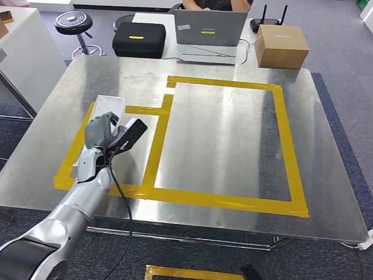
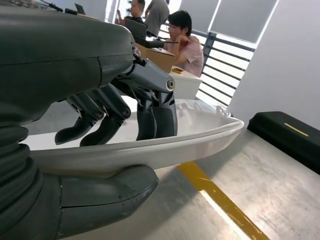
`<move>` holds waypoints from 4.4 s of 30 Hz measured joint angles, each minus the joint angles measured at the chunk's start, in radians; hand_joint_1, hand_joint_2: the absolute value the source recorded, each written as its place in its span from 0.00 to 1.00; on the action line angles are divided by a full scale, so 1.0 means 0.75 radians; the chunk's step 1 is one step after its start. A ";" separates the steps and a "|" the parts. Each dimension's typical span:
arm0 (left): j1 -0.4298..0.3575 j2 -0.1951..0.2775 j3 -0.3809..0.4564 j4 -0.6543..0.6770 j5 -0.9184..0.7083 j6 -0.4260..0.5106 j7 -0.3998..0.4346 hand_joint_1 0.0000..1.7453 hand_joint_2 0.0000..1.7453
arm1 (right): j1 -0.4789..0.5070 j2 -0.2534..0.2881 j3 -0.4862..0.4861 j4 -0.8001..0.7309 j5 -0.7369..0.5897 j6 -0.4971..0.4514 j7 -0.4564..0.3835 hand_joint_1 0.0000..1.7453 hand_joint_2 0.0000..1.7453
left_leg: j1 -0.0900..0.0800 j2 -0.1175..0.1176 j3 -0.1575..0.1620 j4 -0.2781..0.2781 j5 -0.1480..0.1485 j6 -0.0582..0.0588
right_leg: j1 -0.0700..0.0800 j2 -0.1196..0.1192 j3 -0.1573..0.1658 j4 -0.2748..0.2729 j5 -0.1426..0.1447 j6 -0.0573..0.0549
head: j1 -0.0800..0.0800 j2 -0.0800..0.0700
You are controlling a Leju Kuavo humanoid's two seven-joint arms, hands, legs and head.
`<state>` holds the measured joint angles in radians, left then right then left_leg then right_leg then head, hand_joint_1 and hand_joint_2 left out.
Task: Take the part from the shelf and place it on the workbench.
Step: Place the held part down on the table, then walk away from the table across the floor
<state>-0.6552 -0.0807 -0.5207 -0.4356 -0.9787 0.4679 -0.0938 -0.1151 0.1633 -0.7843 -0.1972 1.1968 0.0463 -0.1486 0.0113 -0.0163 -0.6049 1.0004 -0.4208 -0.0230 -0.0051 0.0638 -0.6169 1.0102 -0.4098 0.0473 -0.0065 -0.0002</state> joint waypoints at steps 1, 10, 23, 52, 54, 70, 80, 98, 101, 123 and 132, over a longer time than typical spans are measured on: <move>0.000 -0.001 0.000 0.004 0.002 0.001 -0.008 1.00 1.00 | 0.000 0.000 0.002 0.000 0.000 -0.002 0.000 0.00 0.00 | 0.000 0.000 0.000 0.000 0.000 0.000 | 0.000 0.000 0.000 0.000 0.000 0.000 | 0.000 0.000; 0.001 -0.005 0.000 0.028 0.009 0.005 -0.031 1.00 1.00 | 0.000 0.000 0.018 0.000 0.000 -0.007 0.002 0.00 0.00 | 0.000 0.000 -0.001 0.000 0.000 0.000 | 0.000 0.000 0.000 0.000 0.000 0.000 | 0.000 0.000; 0.001 -0.009 0.000 0.044 0.007 0.008 -0.058 0.13 0.50 | 0.000 0.000 0.020 0.000 0.002 -0.011 0.002 0.00 0.00 | 0.000 0.000 -0.001 0.000 0.000 0.000 | 0.000 0.000 -0.001 0.000 0.000 0.000 | 0.000 0.000; 0.094 -0.028 0.039 -0.092 0.126 -0.019 -0.239 0.00 0.00 | 0.017 0.000 0.021 0.000 -0.045 -0.024 -0.018 0.00 0.00 | 0.000 0.000 -0.002 0.000 0.000 0.001 | 0.000 0.000 -0.001 0.000 0.000 0.000 | 0.000 0.000; 0.097 -0.026 0.039 -0.103 0.140 -0.007 -0.257 0.00 0.00 | 0.017 0.000 0.021 0.000 -0.048 -0.025 -0.018 0.00 0.00 | 0.000 0.000 -0.002 0.000 0.000 0.001 | 0.000 0.000 -0.002 0.000 0.000 0.000 | 0.000 0.000; 0.189 0.018 0.044 -0.264 0.204 0.033 -0.293 0.00 0.00 | 0.031 0.000 0.020 0.000 -0.074 -0.040 -0.028 0.00 0.00 | 0.000 0.000 -0.003 0.000 0.000 0.001 | 0.000 0.000 -0.002 0.000 0.000 0.000 | 0.000 0.000; 0.536 0.144 0.139 -0.664 0.395 0.076 -0.470 0.00 0.00 | 0.091 0.002 0.003 0.001 -0.132 -0.059 -0.060 0.00 0.00 | -0.004 0.007 0.005 -0.012 0.005 0.026 | -0.008 0.001 0.000 -0.007 -0.003 0.020 | -0.001 0.000; 0.953 0.058 0.778 -0.773 0.949 0.205 -0.770 0.00 0.00 | 0.109 0.018 -0.076 0.001 -0.170 -0.102 -0.065 0.00 0.00 | 0.022 0.035 -0.064 0.093 -0.068 -0.057 | -0.022 -0.060 0.075 0.007 -0.068 -0.032 | -0.003 0.000; 0.898 0.039 1.008 -0.575 1.074 0.094 -0.792 0.00 0.00 | 0.112 0.020 -0.087 0.001 -0.170 -0.105 -0.065 0.00 0.00 | 0.019 0.031 -0.127 0.328 -0.212 -0.056 | -0.012 -0.060 0.024 0.008 -0.029 -0.043 | -0.008 0.000; 0.819 0.011 1.385 0.236 1.003 0.016 -0.408 0.00 0.00 | 0.102 0.022 -0.117 0.001 -0.164 -0.093 -0.065 0.00 0.00 | -0.023 0.039 -0.001 -0.036 0.051 0.027 | 0.013 -0.083 0.219 -0.031 -0.141 -0.003 | 0.006 0.000; 0.824 -0.027 1.372 0.275 0.903 -0.039 -0.279 0.00 0.00 | 0.098 0.021 -0.118 0.002 -0.135 -0.088 -0.051 0.00 0.00 | -0.005 0.030 -0.100 0.316 -0.213 -0.037 | 0.002 -0.085 0.092 -0.062 -0.020 -0.044 | -0.009 0.000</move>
<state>-0.0375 -0.1010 0.5082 -0.2293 -0.3015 0.4388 -0.3028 -0.0416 0.1793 -0.8724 -0.1961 1.0957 -0.0195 -0.1872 0.0079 0.0058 -0.6801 1.2371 -0.5807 -0.0506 -0.0036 0.0001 -0.5482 0.9636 -0.4246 0.0140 -0.0133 -0.0004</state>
